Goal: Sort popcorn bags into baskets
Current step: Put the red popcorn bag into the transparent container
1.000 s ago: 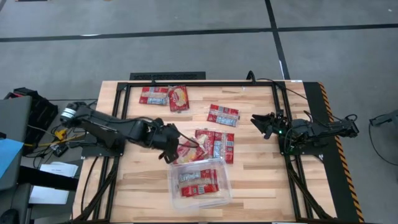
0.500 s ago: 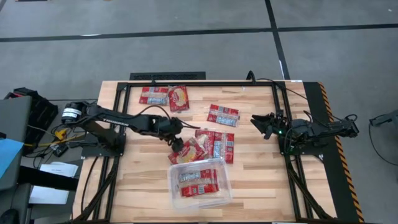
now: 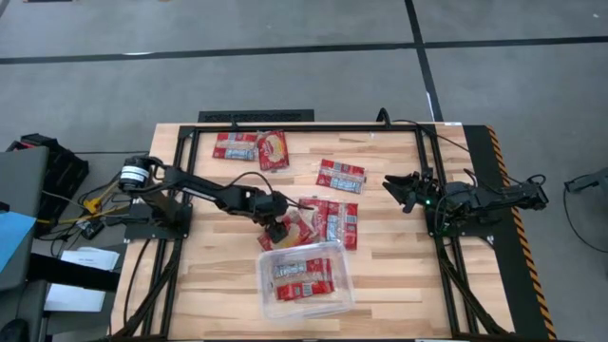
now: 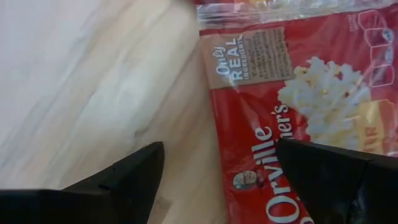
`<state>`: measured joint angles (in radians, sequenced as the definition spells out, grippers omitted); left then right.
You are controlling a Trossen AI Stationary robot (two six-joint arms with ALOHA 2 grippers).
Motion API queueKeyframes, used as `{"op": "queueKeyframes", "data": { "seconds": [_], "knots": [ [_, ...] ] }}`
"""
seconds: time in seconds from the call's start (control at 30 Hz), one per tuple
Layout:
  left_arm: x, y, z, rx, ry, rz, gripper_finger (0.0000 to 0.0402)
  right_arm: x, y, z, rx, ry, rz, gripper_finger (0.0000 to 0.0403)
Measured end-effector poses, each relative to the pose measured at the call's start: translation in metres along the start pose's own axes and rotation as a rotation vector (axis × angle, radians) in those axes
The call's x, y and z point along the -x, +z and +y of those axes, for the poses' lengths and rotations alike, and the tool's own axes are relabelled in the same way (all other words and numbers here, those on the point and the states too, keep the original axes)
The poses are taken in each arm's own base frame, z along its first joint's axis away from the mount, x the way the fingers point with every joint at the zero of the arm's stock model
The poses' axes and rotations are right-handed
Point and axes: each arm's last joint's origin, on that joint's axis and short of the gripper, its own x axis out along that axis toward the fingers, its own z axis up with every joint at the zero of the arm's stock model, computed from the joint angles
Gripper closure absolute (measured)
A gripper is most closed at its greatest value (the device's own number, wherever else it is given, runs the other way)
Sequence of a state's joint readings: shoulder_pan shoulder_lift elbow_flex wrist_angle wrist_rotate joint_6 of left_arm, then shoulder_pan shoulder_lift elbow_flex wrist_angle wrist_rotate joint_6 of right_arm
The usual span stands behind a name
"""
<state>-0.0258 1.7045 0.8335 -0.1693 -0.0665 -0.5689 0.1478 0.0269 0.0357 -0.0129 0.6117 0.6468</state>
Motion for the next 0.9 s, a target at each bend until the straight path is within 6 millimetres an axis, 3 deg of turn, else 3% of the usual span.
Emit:
{"op": "queueKeyframes", "data": {
  "seconds": [0.17,0.4,0.43,0.67,0.9],
  "knots": [
    [-0.01,-0.007,0.003,0.041,0.022,0.072,0.0172,0.0,0.0,0.0,-0.001,0.002,-0.001,0.0148],
    [-0.011,-0.008,0.006,0.046,0.022,0.1,0.0369,0.0,0.0,0.0,-0.014,0.003,-0.003,0.0148],
    [-0.011,-0.008,0.006,0.063,0.019,0.099,0.0383,0.0,0.0,0.0,-0.018,0.003,-0.003,0.0148],
    [0.002,0.002,0.002,0.072,0.01,0.083,0.0397,0.0,0.0,0.0,-0.022,0.005,-0.002,0.0148],
    [0.038,0.016,-0.001,0.073,0.032,0.028,0.0401,0.0,0.0,0.0,-0.022,0.004,-0.003,0.0148]
  ]
}}
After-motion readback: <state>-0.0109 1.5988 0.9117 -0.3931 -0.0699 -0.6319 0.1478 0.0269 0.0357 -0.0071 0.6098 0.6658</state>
